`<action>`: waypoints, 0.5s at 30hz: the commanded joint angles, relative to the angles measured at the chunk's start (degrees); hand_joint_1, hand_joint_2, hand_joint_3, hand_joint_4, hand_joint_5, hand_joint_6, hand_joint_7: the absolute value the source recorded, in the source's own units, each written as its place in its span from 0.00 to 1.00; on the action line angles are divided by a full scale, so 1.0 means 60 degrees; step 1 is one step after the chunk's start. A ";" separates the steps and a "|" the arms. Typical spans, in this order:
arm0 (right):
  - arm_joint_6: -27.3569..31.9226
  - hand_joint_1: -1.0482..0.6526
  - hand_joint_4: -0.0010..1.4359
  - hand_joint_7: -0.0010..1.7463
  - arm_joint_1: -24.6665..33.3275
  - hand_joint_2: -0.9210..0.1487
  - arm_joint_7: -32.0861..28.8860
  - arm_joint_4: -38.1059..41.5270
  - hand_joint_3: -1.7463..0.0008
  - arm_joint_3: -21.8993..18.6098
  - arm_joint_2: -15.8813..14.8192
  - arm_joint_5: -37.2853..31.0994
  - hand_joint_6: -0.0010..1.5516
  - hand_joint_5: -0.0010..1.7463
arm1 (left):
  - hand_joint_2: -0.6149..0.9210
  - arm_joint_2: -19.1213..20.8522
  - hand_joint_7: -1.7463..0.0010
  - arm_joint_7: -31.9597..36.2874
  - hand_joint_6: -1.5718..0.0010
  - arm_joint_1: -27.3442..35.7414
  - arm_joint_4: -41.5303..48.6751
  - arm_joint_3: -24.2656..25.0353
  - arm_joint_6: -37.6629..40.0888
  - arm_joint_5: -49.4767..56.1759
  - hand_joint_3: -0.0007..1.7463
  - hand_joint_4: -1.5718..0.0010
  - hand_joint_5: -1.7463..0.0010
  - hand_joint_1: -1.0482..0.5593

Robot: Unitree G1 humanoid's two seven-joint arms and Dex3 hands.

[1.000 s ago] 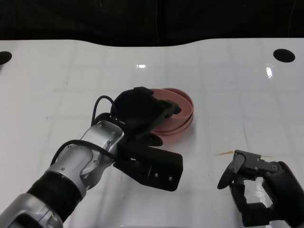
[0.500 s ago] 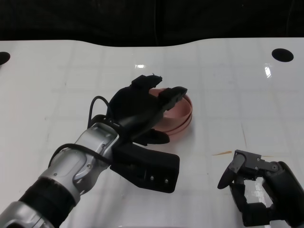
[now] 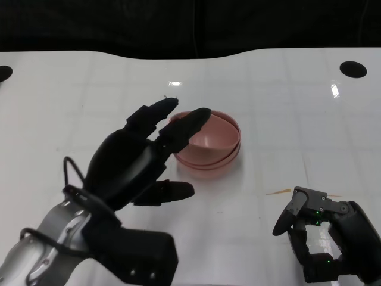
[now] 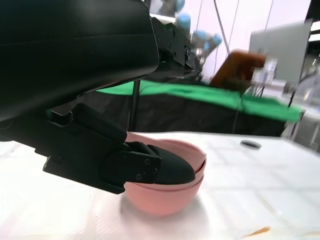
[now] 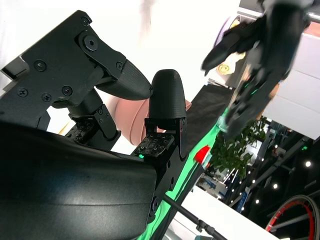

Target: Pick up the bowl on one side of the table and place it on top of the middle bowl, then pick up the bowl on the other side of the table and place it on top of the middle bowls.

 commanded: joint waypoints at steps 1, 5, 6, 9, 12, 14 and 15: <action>0.0018 0.46 0.62 0.84 -0.0042 0.49 -0.0072 -0.0004 0.24 -0.0040 -0.0028 -0.0050 0.52 1.00 | 1.00 0.0455 0.97 0.0169 0.84 0.0754 -0.0428 0.0655 -0.0732 -0.0650 0.15 1.00 0.71 0.33; -0.0004 0.47 0.62 0.84 -0.0029 0.49 -0.0089 -0.0022 0.24 -0.0044 -0.0001 -0.0054 0.52 1.00 | 1.00 0.0413 0.89 0.0457 0.72 0.1698 -0.0501 0.1434 -0.1881 -0.1704 0.12 0.95 0.39 0.41; 0.0018 0.47 0.62 0.84 -0.0027 0.49 -0.0064 -0.0027 0.23 -0.0047 -0.0001 -0.0009 0.52 1.00 | 1.00 0.0305 0.75 0.0524 0.74 0.1915 -0.0447 0.1583 -0.2149 -0.1966 0.12 0.93 0.30 0.42; -0.0005 0.48 0.62 0.83 -0.0039 0.50 0.0030 0.0036 0.23 -0.0052 0.0005 0.0163 0.52 1.00 | 1.00 -0.0002 0.36 0.0921 0.87 0.2550 -0.0160 0.1937 -0.3074 -0.2351 0.14 0.88 0.18 0.46; -0.0049 0.47 0.62 0.84 -0.0027 0.51 0.0035 0.0082 0.24 -0.0059 -0.0020 0.0144 0.52 1.00 | 1.00 -0.0293 0.25 0.1189 0.85 0.2974 0.0243 0.2187 -0.3948 -0.2614 0.15 0.81 0.16 0.49; -0.0041 0.47 0.62 0.84 0.0008 0.51 -0.0004 0.0061 0.24 -0.0064 -0.0012 0.0092 0.52 1.00 | 1.00 -0.0507 0.23 0.1090 0.83 0.3224 0.0450 0.2254 -0.4372 -0.2997 0.17 0.78 0.16 0.50; -0.0035 0.47 0.61 0.84 0.0028 0.50 -0.0021 0.0052 0.24 -0.0066 -0.0009 0.0070 0.52 1.00 | 1.00 -0.0612 0.23 0.1011 0.82 0.3312 0.0592 0.2257 -0.4637 -0.3255 0.17 0.77 0.16 0.51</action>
